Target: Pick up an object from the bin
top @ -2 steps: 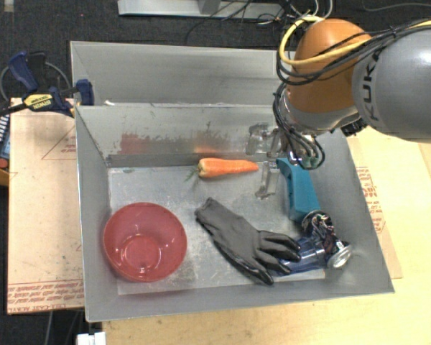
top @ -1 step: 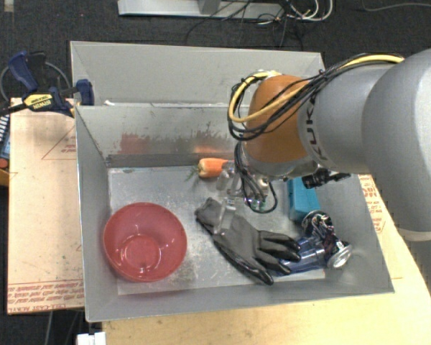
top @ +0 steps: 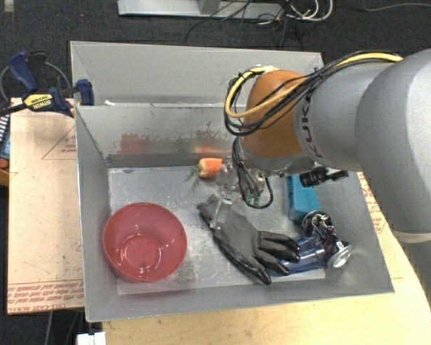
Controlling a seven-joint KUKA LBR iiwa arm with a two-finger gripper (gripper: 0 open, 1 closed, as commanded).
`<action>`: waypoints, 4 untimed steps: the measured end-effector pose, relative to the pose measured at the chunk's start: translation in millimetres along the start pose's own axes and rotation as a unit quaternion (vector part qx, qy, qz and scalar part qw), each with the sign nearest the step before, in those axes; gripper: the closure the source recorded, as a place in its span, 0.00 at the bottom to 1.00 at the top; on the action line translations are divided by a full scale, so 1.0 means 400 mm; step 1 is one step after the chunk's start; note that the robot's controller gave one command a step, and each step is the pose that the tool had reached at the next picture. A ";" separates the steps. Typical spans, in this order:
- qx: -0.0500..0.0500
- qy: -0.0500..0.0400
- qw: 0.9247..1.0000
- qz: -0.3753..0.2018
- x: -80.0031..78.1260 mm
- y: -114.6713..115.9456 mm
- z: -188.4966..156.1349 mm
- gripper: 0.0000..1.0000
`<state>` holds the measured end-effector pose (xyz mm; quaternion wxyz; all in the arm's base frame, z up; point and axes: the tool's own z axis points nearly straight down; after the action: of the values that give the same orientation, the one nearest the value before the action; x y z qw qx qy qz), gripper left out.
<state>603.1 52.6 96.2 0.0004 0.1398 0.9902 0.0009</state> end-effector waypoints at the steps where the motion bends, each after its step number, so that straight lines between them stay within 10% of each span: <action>1: 0.000 0.001 1.000 0.006 0.078 -0.016 -0.009 0.00; 2: -0.001 -0.001 1.000 0.026 0.097 -0.012 0.066 0.00; 3: -0.002 0.000 0.994 0.106 0.093 -0.052 0.064 1.00; 4: -0.002 0.000 0.994 0.106 0.093 -0.052 0.064 1.00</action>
Offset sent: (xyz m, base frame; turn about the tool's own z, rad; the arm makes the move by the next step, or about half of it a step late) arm -0.0391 0.0059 -0.0262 0.0528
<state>561.4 42.9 70.7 0.0003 0.2435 0.9699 0.0030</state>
